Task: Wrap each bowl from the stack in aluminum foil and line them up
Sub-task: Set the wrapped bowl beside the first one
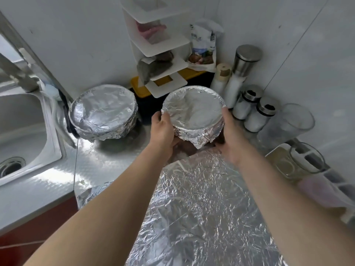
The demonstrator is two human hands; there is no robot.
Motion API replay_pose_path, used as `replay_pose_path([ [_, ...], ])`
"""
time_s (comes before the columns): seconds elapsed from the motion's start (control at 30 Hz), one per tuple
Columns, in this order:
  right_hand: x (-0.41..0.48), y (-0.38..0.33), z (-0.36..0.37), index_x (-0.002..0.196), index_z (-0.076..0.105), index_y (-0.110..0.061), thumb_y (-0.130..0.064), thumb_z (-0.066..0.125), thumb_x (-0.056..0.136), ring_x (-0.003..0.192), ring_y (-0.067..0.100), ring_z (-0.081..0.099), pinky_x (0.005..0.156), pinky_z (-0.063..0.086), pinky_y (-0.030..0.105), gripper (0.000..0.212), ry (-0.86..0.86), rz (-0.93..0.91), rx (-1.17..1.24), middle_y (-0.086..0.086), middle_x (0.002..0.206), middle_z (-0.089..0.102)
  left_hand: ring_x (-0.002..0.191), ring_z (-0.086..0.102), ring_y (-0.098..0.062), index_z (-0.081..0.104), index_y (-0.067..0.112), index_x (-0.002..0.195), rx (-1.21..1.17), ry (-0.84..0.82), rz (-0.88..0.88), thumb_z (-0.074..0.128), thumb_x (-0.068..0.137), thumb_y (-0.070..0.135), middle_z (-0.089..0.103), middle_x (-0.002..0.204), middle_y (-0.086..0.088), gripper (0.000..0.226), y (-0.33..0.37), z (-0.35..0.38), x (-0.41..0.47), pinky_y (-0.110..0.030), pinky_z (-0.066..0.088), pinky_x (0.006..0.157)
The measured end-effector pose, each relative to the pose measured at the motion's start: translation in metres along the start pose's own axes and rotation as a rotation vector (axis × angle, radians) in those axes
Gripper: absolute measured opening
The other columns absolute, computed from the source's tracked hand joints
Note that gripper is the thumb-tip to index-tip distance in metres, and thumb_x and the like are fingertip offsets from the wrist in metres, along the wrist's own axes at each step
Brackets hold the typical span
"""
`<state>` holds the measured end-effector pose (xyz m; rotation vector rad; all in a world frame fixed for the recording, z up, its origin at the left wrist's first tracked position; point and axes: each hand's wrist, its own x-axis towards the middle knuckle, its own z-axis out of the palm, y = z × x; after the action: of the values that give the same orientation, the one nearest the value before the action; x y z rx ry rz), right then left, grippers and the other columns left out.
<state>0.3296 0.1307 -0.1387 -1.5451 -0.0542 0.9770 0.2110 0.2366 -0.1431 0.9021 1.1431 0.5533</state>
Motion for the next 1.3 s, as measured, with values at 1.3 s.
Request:
replay_pose_path([
  [1.3,-0.15,0.064,-0.052,0.15,0.029,-0.026,-0.022,0.059,0.093,0.103,0.019,0.058,0.084,0.046,0.03,0.064,-0.026,-0.218,-1.068,0.006,0.148,0.044,0.123,0.055,-0.015,0.063,0.025,0.126,1.291,-0.499,0.512,0.065,0.09,0.014,0.058,0.136,0.006,0.037,-0.095,-0.082,-0.175,-0.036,0.041,0.11],
])
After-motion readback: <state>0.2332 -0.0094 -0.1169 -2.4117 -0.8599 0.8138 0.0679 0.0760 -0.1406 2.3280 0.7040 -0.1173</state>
